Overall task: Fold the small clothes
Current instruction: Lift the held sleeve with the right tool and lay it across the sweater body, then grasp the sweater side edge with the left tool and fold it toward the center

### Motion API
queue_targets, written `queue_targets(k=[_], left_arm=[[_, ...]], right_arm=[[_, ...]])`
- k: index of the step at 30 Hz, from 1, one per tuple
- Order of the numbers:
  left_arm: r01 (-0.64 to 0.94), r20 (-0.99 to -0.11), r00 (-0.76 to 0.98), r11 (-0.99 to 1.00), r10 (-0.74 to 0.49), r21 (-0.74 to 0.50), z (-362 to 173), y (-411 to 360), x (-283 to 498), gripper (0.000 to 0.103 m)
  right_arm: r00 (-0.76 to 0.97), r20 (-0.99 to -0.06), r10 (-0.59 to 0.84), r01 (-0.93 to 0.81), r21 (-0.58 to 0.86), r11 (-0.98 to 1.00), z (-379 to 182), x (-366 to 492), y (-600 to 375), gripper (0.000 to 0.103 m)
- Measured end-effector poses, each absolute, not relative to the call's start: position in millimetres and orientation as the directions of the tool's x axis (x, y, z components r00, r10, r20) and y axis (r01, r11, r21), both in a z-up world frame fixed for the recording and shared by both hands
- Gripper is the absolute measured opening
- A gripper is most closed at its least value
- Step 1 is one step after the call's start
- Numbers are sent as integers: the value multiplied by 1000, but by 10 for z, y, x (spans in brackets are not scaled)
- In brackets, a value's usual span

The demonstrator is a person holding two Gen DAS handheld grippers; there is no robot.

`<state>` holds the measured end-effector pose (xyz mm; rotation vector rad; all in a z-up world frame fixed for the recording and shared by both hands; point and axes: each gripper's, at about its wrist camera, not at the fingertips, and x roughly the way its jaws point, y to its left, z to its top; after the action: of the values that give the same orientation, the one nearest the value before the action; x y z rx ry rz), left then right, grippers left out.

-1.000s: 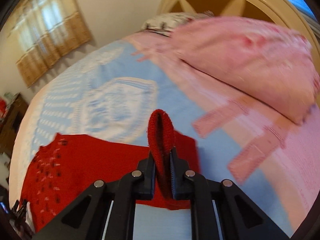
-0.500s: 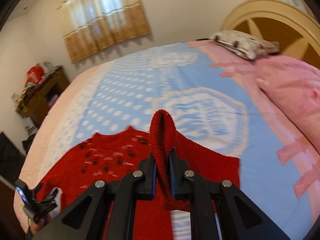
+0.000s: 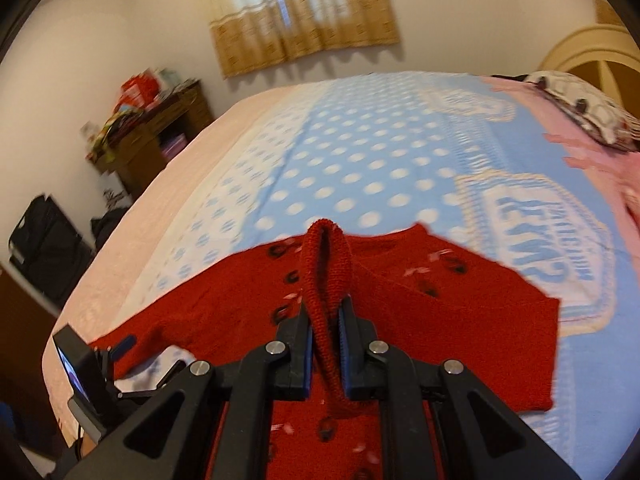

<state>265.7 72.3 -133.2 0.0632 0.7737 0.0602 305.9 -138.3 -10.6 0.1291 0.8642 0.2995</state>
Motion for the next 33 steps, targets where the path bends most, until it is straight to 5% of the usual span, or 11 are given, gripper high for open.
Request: queue_targets(k=[19, 21, 23, 24, 33], left_arm=[[-51, -710, 693, 991, 124, 124, -1374, 785, 2617, 103], [-52, -711, 691, 990, 129, 130, -1373, 785, 2608, 103], [-45, -716, 686, 989, 131, 138, -1373, 766, 2607, 103], [-39, -721, 682, 990, 126, 135, -1372, 761, 2606, 103], [156, -759, 639, 987, -128, -35, -1198, 487, 2624, 97]], right_arm=[[407, -814, 414, -349, 280, 894, -1264, 2955, -397, 12], [398, -812, 426, -346, 298, 890, -1301, 2929, -446, 19], [381, -820, 427, -329, 311, 892, -1304, 2894, -518, 68], [367, -824, 432, -328, 320, 889, -1299, 2851, -557, 76], [356, -862, 362, -402, 208, 892, -1253, 2063, -1062, 77]])
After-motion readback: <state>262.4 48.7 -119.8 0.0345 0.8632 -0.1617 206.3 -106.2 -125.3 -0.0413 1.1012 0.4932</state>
